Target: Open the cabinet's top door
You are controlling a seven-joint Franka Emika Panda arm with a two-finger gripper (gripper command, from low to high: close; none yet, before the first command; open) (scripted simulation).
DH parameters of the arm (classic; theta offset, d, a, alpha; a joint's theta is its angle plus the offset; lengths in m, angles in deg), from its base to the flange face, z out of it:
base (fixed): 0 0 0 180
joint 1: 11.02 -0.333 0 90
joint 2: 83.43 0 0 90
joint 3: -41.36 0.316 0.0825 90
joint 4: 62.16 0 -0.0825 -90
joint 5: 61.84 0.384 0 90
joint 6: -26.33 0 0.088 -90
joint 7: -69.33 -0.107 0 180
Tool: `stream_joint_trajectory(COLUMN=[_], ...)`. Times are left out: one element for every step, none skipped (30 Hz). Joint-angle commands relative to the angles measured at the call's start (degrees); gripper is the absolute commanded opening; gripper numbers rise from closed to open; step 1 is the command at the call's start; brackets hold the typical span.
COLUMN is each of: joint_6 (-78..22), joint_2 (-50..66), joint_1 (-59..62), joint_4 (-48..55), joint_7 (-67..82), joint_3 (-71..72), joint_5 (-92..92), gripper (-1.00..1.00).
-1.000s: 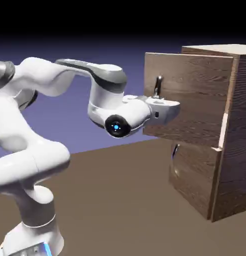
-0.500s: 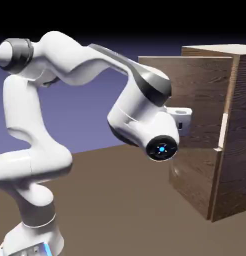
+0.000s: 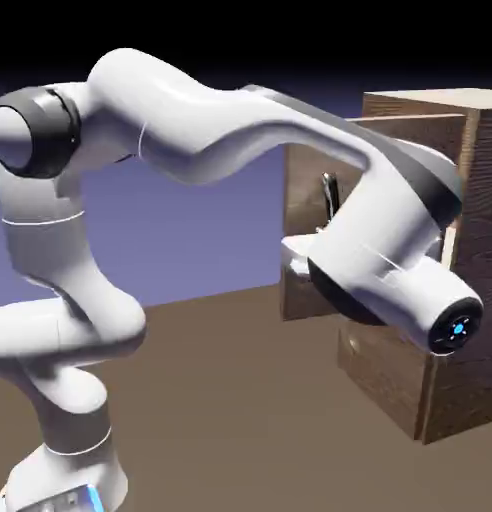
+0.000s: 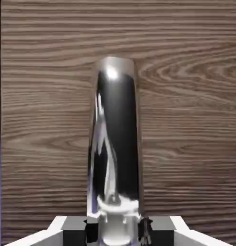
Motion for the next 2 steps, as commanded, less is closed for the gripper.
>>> stream_joint_trajectory(joint_6=[0.05,0.05], joint_2=[0.00,0.00], joint_1=[0.00,0.00], joint_4=[-0.01,-0.01], joint_7=[-0.03,-0.03], joint_3=[-0.03,-0.03], joint_5=[0.04,0.04], gripper=[1.00,1.00])
